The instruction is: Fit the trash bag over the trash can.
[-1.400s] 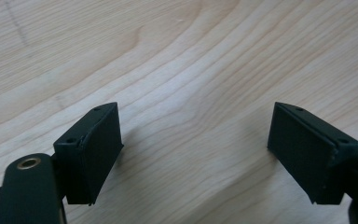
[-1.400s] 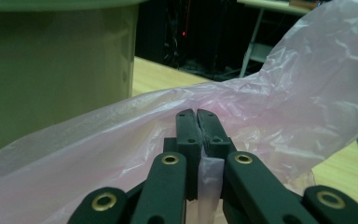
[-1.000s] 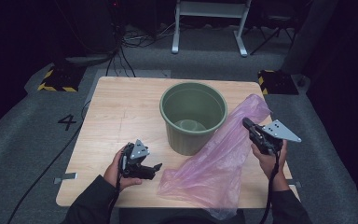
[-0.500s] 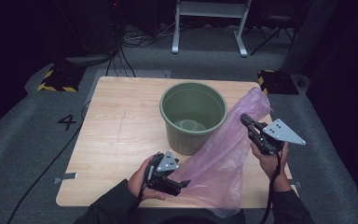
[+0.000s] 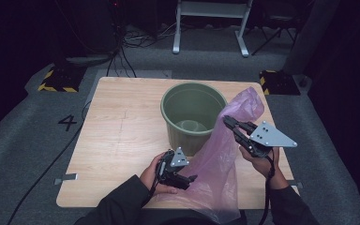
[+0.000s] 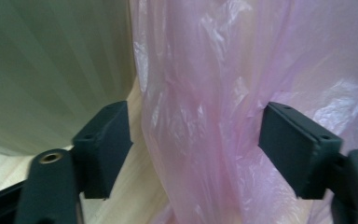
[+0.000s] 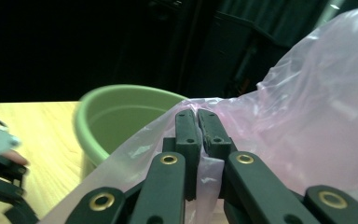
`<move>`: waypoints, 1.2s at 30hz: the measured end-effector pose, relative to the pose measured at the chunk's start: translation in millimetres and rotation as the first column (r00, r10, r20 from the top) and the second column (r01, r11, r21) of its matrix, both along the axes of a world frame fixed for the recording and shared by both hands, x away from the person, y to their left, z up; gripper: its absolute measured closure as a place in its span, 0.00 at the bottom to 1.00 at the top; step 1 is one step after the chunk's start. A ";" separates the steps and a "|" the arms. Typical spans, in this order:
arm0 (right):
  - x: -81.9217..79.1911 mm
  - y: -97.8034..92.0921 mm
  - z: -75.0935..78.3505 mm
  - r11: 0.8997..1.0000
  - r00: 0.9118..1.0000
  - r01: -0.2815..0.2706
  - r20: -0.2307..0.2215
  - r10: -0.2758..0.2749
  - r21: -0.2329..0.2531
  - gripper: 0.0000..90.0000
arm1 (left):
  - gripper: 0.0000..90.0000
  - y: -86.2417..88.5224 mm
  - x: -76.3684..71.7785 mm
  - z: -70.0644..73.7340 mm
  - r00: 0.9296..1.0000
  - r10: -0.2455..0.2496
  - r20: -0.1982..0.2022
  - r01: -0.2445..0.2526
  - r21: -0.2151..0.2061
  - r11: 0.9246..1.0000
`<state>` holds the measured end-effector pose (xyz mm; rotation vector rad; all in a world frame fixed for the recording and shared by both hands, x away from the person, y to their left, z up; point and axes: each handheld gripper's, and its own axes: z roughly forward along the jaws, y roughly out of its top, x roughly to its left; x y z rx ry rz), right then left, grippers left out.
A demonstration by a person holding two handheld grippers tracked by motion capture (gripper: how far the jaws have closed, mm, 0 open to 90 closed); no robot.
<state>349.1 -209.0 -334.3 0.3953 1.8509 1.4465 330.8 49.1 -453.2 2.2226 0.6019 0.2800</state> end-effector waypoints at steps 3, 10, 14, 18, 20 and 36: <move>-2.2 8.6 5.3 0.999 0.999 -0.049 0.023 0.050 -0.016 0.99 | 0.51 -0.3 4.2 -0.9 1.000 0.001 0.023 -0.002 0.017 1.000; -6.0 26.3 22.5 0.984 0.983 -0.176 0.054 0.177 -0.033 0.98 | 0.78 12.0 7.0 1.6 0.998 -0.008 0.055 0.009 -0.021 1.000; -6.2 39.1 35.0 0.975 0.973 -0.218 0.068 0.221 -0.050 0.96 | 0.98 27.2 -2.7 10.1 0.994 -0.005 0.111 0.012 -0.062 0.998; -10.3 45.6 41.4 0.969 0.966 -0.239 0.083 0.243 -0.059 0.94 | 1.00 49.0 -15.1 23.8 0.979 0.075 0.189 -0.052 -0.124 0.991; -11.5 47.6 42.5 0.970 0.967 -0.235 0.084 0.240 -0.070 0.94 | 1.00 59.4 -17.7 29.5 0.972 0.111 0.207 -0.080 -0.154 0.985; 9.0 9.6 11.6 0.975 0.982 -0.100 -0.175 0.065 -0.200 0.41 | 1.00 100.3 -19.4 40.5 0.951 0.235 0.200 -0.183 -0.249 0.951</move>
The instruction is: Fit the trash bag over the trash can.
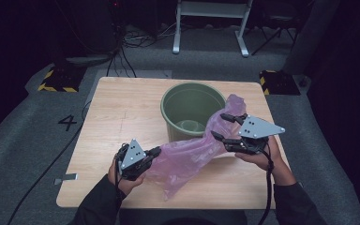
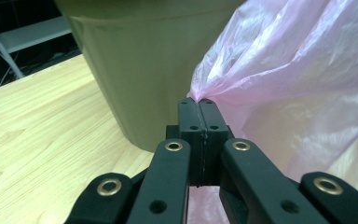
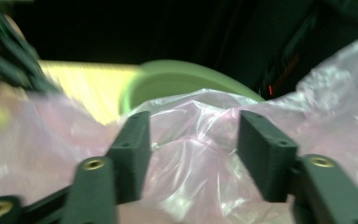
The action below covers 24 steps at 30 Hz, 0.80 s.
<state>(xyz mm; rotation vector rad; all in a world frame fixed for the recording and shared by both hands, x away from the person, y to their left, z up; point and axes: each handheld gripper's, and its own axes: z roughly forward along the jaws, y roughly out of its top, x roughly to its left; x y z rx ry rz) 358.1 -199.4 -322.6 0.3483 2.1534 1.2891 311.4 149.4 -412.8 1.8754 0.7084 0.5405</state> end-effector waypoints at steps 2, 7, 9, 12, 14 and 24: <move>-0.1 -12.3 -9.9 1.000 0.999 0.016 -0.034 -0.017 -0.012 0.36 | 1.00 0.0 -0.2 0.1 1.000 -0.001 -0.001 0.001 0.013 1.000; -4.0 -37.7 -31.2 0.999 0.994 0.049 -0.099 -0.047 0.017 0.36 | 1.00 -0.9 1.8 -3.6 1.000 -0.010 -0.026 0.011 0.038 0.999; -3.8 -45.5 -46.4 0.997 0.988 0.075 -0.136 -0.074 0.002 0.37 | 1.00 -1.4 3.7 -8.0 0.999 -0.012 -0.048 0.015 0.059 0.998; 0.0 -52.3 -70.9 0.993 0.973 0.115 -0.200 -0.117 -0.021 0.37 | 1.00 -1.2 6.9 -15.6 0.996 -0.018 -0.082 0.025 0.085 0.996; 3.9 -54.4 -88.3 0.989 0.962 0.143 -0.227 -0.150 -0.049 0.36 | 1.00 -1.4 9.3 -19.9 0.995 -0.021 -0.101 0.031 0.099 0.995; 46.4 -51.9 -147.0 0.972 0.910 0.182 -0.348 -0.225 -0.150 0.31 | 1.00 -2.3 24.0 -37.3 0.985 -0.033 -0.171 0.055 0.123 0.991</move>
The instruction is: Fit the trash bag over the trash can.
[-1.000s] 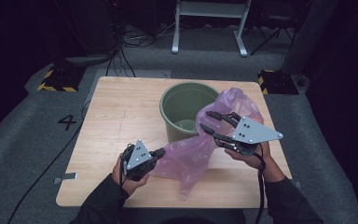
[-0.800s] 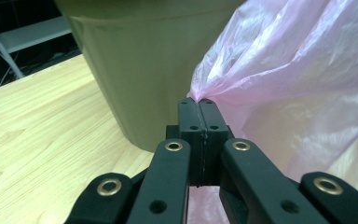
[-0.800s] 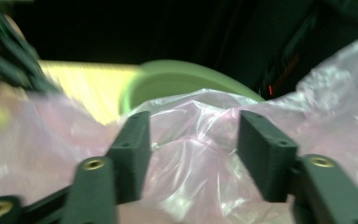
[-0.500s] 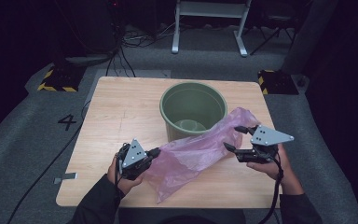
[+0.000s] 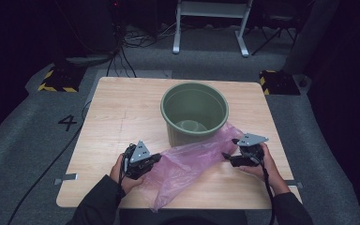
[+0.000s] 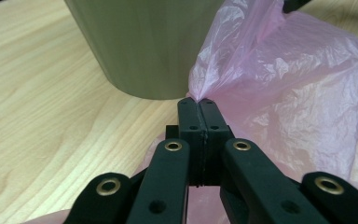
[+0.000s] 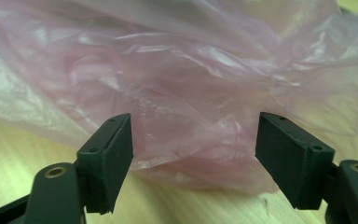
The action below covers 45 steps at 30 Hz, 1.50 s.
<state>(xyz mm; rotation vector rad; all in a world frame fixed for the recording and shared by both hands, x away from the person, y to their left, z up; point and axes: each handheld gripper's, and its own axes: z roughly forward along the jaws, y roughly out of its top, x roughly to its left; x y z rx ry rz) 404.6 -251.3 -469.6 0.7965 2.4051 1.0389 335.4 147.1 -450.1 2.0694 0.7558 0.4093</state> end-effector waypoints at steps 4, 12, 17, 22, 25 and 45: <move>9.3 -0.6 -4.7 1.000 0.999 0.002 -0.033 -0.001 0.022 0.33 | 0.99 -2.5 4.8 -4.5 1.000 -0.003 -0.010 0.003 0.016 1.000; 20.5 0.9 -12.8 1.000 0.998 -0.016 -0.054 0.018 0.021 0.49 | 0.94 -1.5 11.0 -11.9 1.000 0.007 -0.025 -0.006 0.032 0.999; 23.2 1.6 -17.9 1.000 0.996 -0.020 -0.089 0.019 -0.003 0.57 | 0.62 1.0 12.1 -8.9 0.998 0.040 -0.044 -0.040 -0.009 0.999; 26.1 0.9 -22.8 1.000 0.993 -0.013 -0.114 0.011 -0.016 0.64 | 0.40 -2.6 6.0 -0.2 0.998 0.046 -0.046 -0.047 -0.015 0.999; 26.7 -0.2 -22.8 1.000 0.993 -0.009 -0.121 0.008 -0.008 0.71 | 0.33 -1.6 2.8 5.2 0.998 0.037 -0.049 -0.039 -0.025 0.999; -2.2 -19.2 16.9 0.992 0.988 0.075 0.125 -0.087 0.097 1.00 | 0.24 -44.9 -1.8 12.9 0.991 -0.061 -0.120 0.058 -0.025 0.998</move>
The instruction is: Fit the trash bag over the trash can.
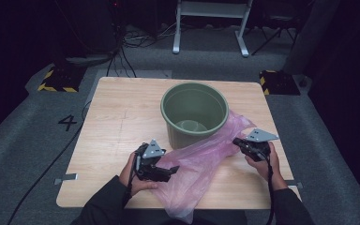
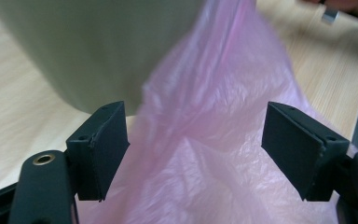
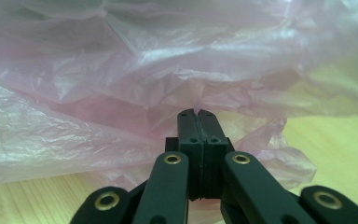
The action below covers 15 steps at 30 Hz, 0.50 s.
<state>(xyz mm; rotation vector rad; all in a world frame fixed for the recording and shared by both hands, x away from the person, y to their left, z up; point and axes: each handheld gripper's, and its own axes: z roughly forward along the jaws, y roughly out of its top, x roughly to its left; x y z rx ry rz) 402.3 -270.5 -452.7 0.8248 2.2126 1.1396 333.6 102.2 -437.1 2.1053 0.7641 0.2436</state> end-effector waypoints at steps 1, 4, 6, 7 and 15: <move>-4.7 -1.4 5.5 1.000 0.999 0.004 0.035 -0.004 0.004 1.00 | 0.24 -4.7 1.0 -1.9 1.000 -0.015 -0.001 0.015 0.011 1.000; -18.8 -6.4 22.1 0.999 0.992 0.006 0.124 -0.013 0.052 1.00 | 0.24 -19.4 3.1 -6.5 0.999 -0.037 -0.010 0.038 0.026 0.999; -28.0 -8.4 32.7 0.996 0.984 -0.011 0.178 -0.005 0.088 1.00 | 0.24 -27.2 5.3 -9.5 0.999 -0.050 -0.009 0.050 0.032 0.998; -32.8 -8.4 37.6 0.995 0.978 -0.014 0.208 -0.006 0.094 1.00 | 0.26 -30.4 7.1 -10.8 0.998 -0.055 -0.012 0.055 0.042 0.998; -64.4 1.9 70.7 0.993 0.924 -0.074 0.381 0.034 0.090 1.00 | 0.74 -39.7 6.0 -14.5 0.992 -0.112 0.051 0.108 0.063 0.992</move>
